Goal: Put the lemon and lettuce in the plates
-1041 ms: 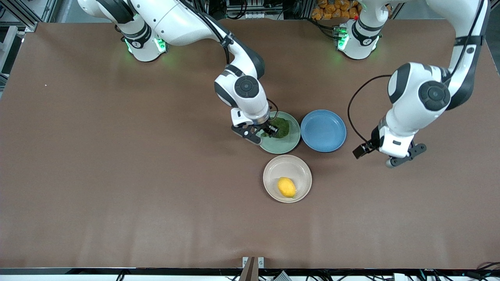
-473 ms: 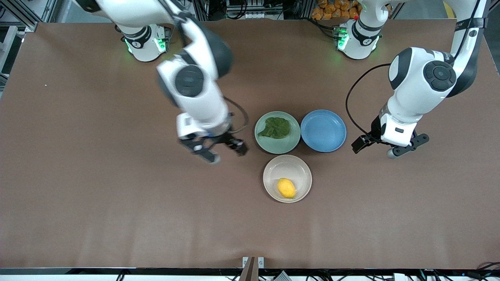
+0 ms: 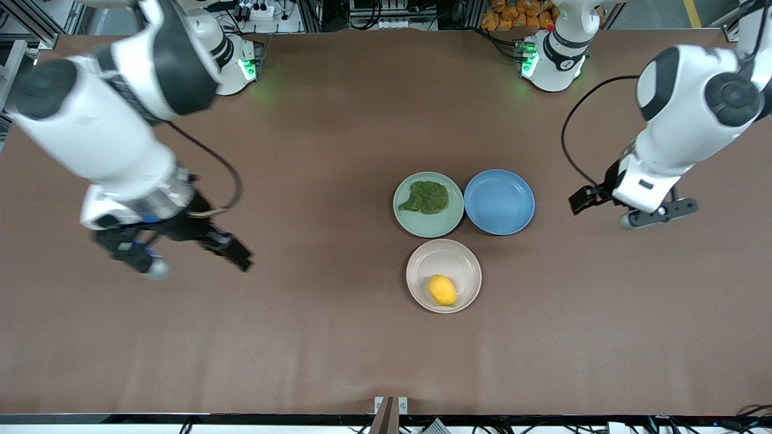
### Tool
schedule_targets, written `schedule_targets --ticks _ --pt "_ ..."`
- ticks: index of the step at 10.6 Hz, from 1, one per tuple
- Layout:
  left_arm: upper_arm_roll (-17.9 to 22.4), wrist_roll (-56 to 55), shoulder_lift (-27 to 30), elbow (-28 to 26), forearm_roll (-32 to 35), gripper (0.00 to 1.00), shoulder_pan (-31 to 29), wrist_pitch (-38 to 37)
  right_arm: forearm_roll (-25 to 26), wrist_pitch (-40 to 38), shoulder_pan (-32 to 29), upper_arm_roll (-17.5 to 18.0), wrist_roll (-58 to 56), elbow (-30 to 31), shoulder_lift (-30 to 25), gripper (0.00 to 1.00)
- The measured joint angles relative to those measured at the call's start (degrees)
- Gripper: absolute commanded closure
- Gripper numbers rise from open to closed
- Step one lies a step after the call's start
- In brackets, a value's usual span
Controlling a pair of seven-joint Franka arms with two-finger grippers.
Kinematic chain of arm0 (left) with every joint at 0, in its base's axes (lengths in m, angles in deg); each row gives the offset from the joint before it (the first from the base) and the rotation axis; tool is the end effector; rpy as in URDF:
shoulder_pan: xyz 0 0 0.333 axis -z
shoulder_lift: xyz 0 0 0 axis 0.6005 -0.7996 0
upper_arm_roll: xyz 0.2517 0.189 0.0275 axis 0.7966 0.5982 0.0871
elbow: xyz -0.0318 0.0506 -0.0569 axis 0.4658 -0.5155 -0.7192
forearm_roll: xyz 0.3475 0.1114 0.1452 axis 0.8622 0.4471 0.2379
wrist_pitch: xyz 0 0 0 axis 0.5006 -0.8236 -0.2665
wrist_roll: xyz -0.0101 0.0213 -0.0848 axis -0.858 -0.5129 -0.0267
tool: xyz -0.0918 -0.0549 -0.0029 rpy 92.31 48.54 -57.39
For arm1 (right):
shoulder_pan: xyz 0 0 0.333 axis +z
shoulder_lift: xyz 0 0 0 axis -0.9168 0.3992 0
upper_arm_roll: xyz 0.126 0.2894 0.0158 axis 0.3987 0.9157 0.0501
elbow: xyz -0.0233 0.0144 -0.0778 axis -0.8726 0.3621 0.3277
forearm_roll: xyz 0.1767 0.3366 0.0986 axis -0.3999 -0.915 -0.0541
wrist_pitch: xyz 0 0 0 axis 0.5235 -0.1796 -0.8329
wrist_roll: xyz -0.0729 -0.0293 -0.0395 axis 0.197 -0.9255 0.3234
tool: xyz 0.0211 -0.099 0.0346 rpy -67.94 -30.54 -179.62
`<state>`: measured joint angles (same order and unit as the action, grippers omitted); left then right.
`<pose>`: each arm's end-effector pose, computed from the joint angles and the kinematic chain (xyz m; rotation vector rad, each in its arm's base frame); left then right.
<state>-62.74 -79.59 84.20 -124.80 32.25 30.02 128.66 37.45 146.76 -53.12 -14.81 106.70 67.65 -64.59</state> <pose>0.5589 -0.0939 0.4735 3.1072 0.3511 0.0853 0.6649 0.1998 0.5971 -2.8666 0.7342 -0.3218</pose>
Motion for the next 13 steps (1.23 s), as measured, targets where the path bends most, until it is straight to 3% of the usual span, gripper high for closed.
schedule_targets --ticks 3,5,7,10,13 --pt "5.3 7.9 5.0 2.5 0.0 0.00 2.6 -3.5 0.0 -8.0 -4.7 -1.6 -11.4 1.2 -6.3 0.00" --pt "6.5 11.9 6.6 6.1 0.0 0.00 4.1 -9.6 0.0 -10.4 -8.2 -2.4 -21.1 4.5 -10.8 0.00" --pt "7.7 12.2 6.4 11.2 0.0 0.00 6.7 -16.7 0.0 -10.6 -8.4 -6.5 -29.6 8.8 -14.7 0.00" --pt "8.3 15.2 6.2 14.9 0.0 0.00 7.9 -22.2 0.0 -10.6 -9.1 -11.3 -42.9 13.0 -16.7 0.00" --pt "8.4 17.1 5.5 18.5 1.2 0.00 8.1 -24.6 -0.1 -10.2 -9.7 -11.6 -45.4 16.9 -16.7 0.00"
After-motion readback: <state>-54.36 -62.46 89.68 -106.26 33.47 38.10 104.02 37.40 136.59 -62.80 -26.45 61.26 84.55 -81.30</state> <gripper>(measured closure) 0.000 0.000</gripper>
